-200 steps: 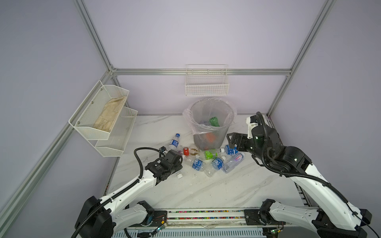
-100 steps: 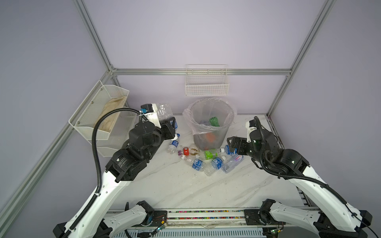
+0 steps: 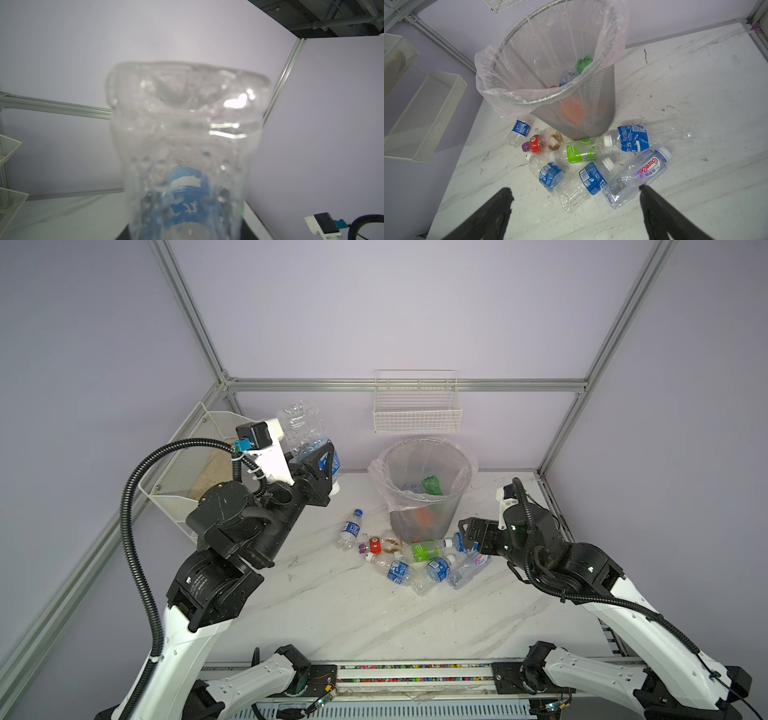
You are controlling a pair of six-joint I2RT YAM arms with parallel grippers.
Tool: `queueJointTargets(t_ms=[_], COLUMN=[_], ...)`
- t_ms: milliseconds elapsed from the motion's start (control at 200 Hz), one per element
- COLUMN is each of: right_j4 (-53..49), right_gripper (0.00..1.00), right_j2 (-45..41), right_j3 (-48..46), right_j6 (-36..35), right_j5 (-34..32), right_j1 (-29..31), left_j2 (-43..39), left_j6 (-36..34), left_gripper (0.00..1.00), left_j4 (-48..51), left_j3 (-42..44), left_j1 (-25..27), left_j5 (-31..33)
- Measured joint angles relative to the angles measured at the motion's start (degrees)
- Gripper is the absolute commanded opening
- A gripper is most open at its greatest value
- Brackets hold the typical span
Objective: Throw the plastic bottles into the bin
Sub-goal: 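Lift the clear bottle with the left gripper over the wastebasket, then open the left gripper to drop the clear bottle into the wastebasket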
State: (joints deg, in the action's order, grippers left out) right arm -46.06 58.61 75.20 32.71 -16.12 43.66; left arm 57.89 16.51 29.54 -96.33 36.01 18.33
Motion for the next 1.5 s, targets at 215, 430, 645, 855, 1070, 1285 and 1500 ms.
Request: queueJointTargets(t_ms=[215,430,645,855,1070,1285,1500], right_j4=[0.0,-0.04,-0.09,-0.09,-0.13,-1.27,-1.31], right_gripper=[0.97,0.98,0.98,0.98,0.98,0.98,0.97], right_j2=[-0.2,-1.27,-2.05,-2.47,-4.04,-5.07,-5.33], right_j3=[-0.48,-1.36,-1.62,-1.62,-1.57,-1.38,-1.38], right_j6=[0.13,0.46,0.7,1.36,1.66,1.7,1.97], right_j5=[-0.15,-0.66,-0.83,-0.76,-0.55,-0.59,-0.68], right_j1=[0.0,0.0,0.0,0.0,0.0,0.0,0.0], left_j2=[0.76,1.27,4.39,15.89,41.86,47.17,29.03], left_j6=[-0.66,-0.63,-0.9,-1.11,-0.68,-0.04,0.22], left_gripper=[0.3,0.3,0.31,0.4,0.99,1.0,1.0], left_j4=[-0.33,-0.68,-2.21,-3.63,8.15,19.26,15.65], left_j3=[-0.33,-0.33,-3.26,-13.42,-37.68,-36.46,-29.46], left_j1=[0.0,0.0,0.0,0.0,0.0,0.02,0.02], left_j5=[-1.16,-1.73,-2.86,-6.8,-11.72,-11.61,-10.38])
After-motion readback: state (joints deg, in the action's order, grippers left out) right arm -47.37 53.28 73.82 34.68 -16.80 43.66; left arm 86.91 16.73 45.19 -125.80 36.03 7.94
